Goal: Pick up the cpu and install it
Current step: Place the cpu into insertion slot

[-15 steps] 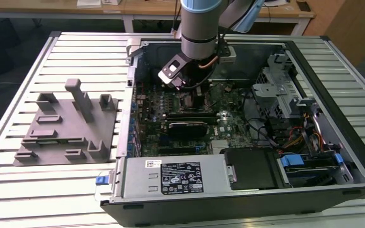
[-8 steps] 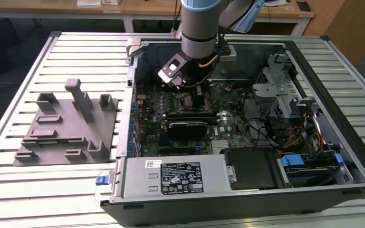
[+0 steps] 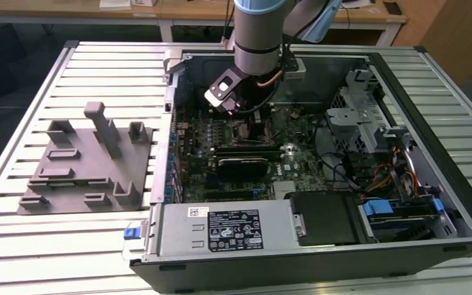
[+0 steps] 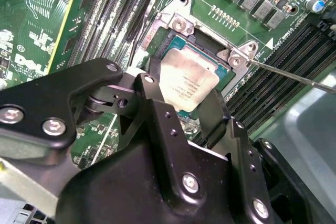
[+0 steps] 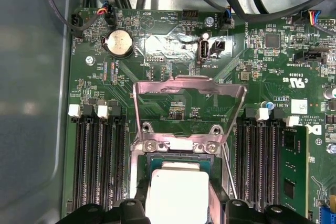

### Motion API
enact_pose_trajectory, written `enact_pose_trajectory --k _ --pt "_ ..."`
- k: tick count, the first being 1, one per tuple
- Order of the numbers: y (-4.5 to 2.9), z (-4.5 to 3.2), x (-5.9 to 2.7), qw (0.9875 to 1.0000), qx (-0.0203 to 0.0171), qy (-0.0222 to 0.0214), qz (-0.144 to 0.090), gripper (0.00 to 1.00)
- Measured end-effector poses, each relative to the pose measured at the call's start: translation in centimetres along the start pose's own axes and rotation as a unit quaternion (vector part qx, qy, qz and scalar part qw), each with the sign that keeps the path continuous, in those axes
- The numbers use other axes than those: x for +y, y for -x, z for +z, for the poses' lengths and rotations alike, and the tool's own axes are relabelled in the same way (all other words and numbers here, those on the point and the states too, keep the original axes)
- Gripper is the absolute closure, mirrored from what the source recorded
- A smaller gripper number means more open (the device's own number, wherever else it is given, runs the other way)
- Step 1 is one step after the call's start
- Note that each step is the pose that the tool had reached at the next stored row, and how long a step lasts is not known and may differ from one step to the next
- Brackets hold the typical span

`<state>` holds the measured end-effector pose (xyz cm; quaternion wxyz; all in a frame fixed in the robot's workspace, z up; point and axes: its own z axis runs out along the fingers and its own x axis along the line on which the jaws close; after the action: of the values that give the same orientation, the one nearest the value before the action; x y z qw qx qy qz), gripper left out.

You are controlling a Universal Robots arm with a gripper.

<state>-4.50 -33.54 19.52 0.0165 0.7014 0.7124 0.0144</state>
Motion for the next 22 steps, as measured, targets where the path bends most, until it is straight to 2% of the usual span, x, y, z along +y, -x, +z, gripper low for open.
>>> enact_pose_trajectory --k 10,22 --pt "0.01 -0.03 0.05 0.9999 0.0005 0.0 -0.013 0.47" --pt "0.01 0.08 0.25 0.9999 0.0004 -0.0001 -0.014 0.47"
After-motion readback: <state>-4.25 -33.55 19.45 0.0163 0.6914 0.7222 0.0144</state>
